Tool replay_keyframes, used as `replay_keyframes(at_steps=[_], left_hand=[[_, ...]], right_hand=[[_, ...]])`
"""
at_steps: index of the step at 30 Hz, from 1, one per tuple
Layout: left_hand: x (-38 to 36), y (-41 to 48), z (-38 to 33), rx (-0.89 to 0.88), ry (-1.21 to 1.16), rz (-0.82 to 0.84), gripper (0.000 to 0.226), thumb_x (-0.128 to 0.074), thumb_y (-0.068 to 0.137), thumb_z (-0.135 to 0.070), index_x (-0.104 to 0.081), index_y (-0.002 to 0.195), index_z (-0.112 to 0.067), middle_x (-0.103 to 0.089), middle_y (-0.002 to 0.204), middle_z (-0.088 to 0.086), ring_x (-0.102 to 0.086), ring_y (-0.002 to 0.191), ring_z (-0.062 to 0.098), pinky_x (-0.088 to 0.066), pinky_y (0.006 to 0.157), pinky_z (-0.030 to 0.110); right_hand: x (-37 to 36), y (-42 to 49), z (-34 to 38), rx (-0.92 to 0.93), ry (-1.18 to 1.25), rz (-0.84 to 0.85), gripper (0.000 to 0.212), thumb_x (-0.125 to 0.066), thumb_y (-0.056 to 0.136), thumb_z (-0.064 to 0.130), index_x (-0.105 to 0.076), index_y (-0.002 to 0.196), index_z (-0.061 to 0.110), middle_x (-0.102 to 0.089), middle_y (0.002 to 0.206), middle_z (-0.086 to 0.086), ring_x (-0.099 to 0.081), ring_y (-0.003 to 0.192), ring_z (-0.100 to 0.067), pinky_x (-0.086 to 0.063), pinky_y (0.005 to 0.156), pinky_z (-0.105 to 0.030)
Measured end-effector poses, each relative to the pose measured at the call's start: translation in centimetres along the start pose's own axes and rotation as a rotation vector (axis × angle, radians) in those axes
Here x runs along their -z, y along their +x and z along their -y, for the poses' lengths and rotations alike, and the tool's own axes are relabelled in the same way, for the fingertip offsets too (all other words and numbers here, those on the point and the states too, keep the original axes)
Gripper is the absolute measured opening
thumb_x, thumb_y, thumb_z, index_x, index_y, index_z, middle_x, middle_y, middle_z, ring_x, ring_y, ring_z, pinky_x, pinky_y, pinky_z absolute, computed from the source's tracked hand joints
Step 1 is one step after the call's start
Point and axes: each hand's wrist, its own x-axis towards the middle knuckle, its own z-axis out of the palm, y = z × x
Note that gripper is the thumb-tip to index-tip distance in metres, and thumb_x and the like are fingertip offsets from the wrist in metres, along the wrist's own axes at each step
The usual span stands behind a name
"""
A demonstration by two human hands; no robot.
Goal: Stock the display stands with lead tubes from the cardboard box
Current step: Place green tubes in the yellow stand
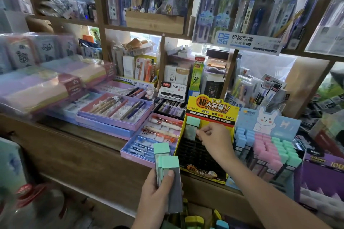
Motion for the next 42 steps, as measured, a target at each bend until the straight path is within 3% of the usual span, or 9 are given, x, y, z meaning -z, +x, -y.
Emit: replay_keyframes(at_steps=[5,10,16,21,25,29,33,38,42], left_hand=[[0.0,0.2,0.6,-0.038,-0.013,0.007,0.047,-0.075,0.076,-0.045,-0.066,0.119,-0.029,-0.076,0.097,0.009,-0.076,0.085,0.029,-0.060,0.068,0.036],[-0.2,0.5,0.8,-0.066,-0.030,0.012,0.041,-0.079,0.069,-0.049,-0.073,0.107,-0.036,-0.076,0.098,0.012,-0.076,0.082,0.030,-0.061,0.066,0.039],[-0.2,0.2,0.6,-0.054,-0.016,0.046,0.035,-0.075,0.073,-0.049,-0.073,0.107,-0.043,-0.076,0.103,0.005,-0.075,0.090,0.024,-0.061,0.070,0.037],[-0.1,-0.2,0.2,-0.005,-0.055,0.070,0.031,-0.067,0.084,-0.059,-0.071,0.111,-0.044,-0.076,0.106,0.009,-0.075,0.091,0.031,-0.060,0.069,0.035],[0.0,-0.2,0.0,0.022,-0.064,0.092,0.032,-0.062,0.085,-0.053,-0.071,0.114,-0.043,-0.076,0.108,0.012,-0.075,0.091,0.033,-0.061,0.071,0.040],[0.0,-0.4,0.0,0.023,-0.053,0.182,0.047,-0.074,0.076,-0.058,-0.071,0.116,-0.034,-0.074,0.099,0.024,-0.072,0.077,0.032,-0.057,0.063,0.035],[0.1,-0.3,0.2,-0.003,-0.077,0.185,0.052,-0.086,0.064,-0.050,-0.074,0.109,-0.026,-0.073,0.091,0.019,-0.068,0.071,0.025,-0.054,0.060,0.031],[0.0,-0.2,0.4,-0.023,-0.082,0.162,0.055,-0.094,0.061,-0.034,-0.074,0.112,-0.025,-0.076,0.110,0.014,-0.075,0.097,0.029,-0.060,0.073,0.032],[-0.2,-0.3,0.4,-0.083,-0.040,0.118,0.053,-0.093,0.065,-0.033,-0.072,0.113,-0.030,-0.076,0.114,0.011,-0.074,0.104,0.030,-0.061,0.080,0.035]], right_hand=[[1.0,-4.5,1.3,-0.102,0.235,0.336,0.012,-0.071,0.096,0.030,-0.075,0.089,0.022,-0.077,0.074,0.004,-0.064,0.053,-0.003,-0.050,0.049,-0.018],[1.1,-6.8,1.7,-0.126,0.303,0.529,0.021,-0.073,0.093,0.040,-0.076,0.103,0.021,-0.078,0.081,0.003,-0.068,0.060,-0.009,-0.050,0.052,-0.020],[0.3,-7.8,1.1,-0.190,0.372,0.539,0.017,-0.077,0.091,0.021,-0.072,0.106,0.014,-0.078,0.082,-0.005,-0.069,0.063,-0.012,-0.051,0.052,-0.022],[0.3,-7.8,1.0,-0.339,0.627,0.502,0.015,-0.070,0.095,0.004,-0.069,0.110,0.002,-0.078,0.084,-0.010,-0.068,0.063,-0.013,-0.050,0.053,-0.023],[0.2,-7.7,0.8,-0.450,0.828,0.452,0.015,-0.061,0.098,-0.004,-0.066,0.112,-0.005,-0.069,0.079,-0.011,-0.061,0.060,-0.012,-0.048,0.053,-0.023],[0.2,-7.9,0.3,-0.458,0.876,0.466,0.018,-0.056,0.101,-0.002,-0.067,0.115,-0.002,-0.068,0.086,-0.012,-0.058,0.065,-0.014,-0.047,0.057,-0.025],[0.2,-8.4,0.0,-0.475,0.958,0.534,0.022,-0.053,0.102,-0.001,-0.067,0.118,0.001,-0.074,0.092,-0.011,-0.065,0.071,-0.017,-0.051,0.062,-0.029],[0.2,-8.6,0.3,-0.487,1.019,0.584,0.028,-0.055,0.100,-0.003,-0.065,0.125,0.002,-0.076,0.111,-0.017,-0.074,0.100,-0.030,-0.060,0.084,-0.041],[0.8,-8.7,0.0,-0.462,0.940,0.543,0.025,-0.053,0.105,0.015,-0.069,0.121,0.003,-0.076,0.114,-0.018,-0.073,0.106,-0.035,-0.061,0.085,-0.044]])
